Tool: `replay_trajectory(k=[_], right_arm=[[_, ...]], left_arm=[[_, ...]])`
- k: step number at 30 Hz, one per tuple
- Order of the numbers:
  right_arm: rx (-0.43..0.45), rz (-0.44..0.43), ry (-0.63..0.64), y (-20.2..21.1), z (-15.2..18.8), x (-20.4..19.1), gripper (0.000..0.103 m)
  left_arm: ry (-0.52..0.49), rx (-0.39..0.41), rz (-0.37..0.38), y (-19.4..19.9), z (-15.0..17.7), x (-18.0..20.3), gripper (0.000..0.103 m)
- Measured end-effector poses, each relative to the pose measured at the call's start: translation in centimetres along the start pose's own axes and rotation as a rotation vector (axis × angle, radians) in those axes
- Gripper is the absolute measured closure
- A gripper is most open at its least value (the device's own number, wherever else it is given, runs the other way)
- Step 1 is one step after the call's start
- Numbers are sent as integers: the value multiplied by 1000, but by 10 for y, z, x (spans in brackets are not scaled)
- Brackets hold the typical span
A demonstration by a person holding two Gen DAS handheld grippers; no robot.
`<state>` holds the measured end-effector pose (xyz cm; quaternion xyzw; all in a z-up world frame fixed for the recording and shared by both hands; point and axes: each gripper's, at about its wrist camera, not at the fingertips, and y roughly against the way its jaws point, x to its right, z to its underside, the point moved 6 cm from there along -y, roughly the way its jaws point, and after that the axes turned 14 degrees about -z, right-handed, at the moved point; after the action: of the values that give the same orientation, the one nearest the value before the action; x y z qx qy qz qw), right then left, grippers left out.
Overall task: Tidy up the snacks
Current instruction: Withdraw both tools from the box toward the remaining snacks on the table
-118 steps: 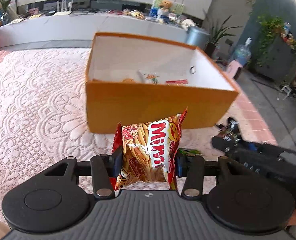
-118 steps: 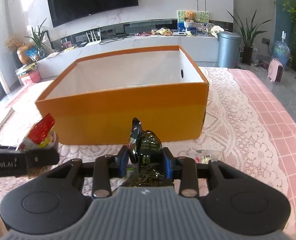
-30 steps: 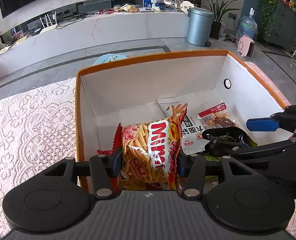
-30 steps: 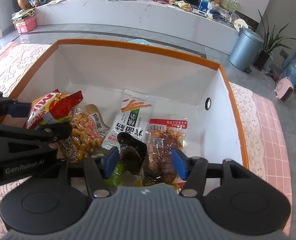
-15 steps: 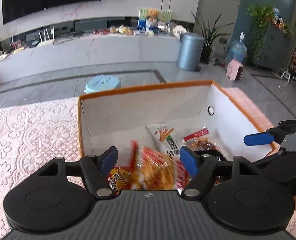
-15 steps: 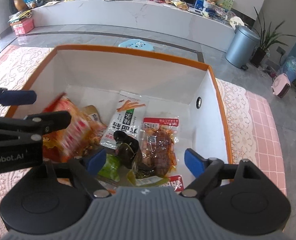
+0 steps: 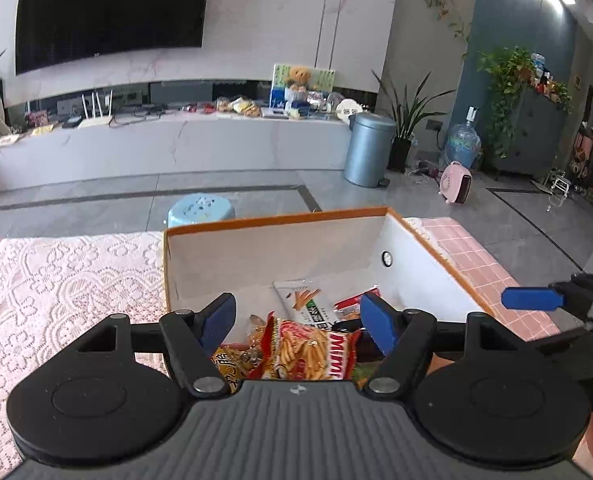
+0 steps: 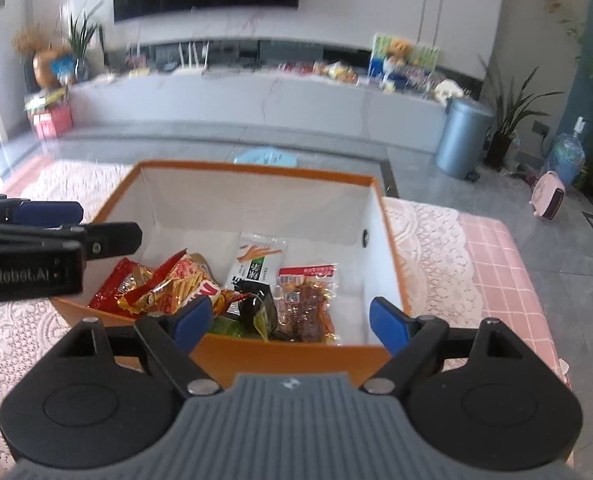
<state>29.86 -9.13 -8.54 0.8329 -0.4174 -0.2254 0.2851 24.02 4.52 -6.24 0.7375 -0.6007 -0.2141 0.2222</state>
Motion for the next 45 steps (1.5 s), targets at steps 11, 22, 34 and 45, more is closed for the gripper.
replay_trajectory(k=[11,22,34,45], right_arm=[[104,37,16,59,55,4,20],[-80,117,-44,47,103,47,20],[-157,68,-316,38,141,94,25],[-224,33,-323,5,134,94,33]], left_arm=[[-111,12,64,40,21,39,20],[-194,-166,204,26,68,73,25],[-200,-365,221,-19,114,67,29],[-389,-317,186,-31,112,95,28]])
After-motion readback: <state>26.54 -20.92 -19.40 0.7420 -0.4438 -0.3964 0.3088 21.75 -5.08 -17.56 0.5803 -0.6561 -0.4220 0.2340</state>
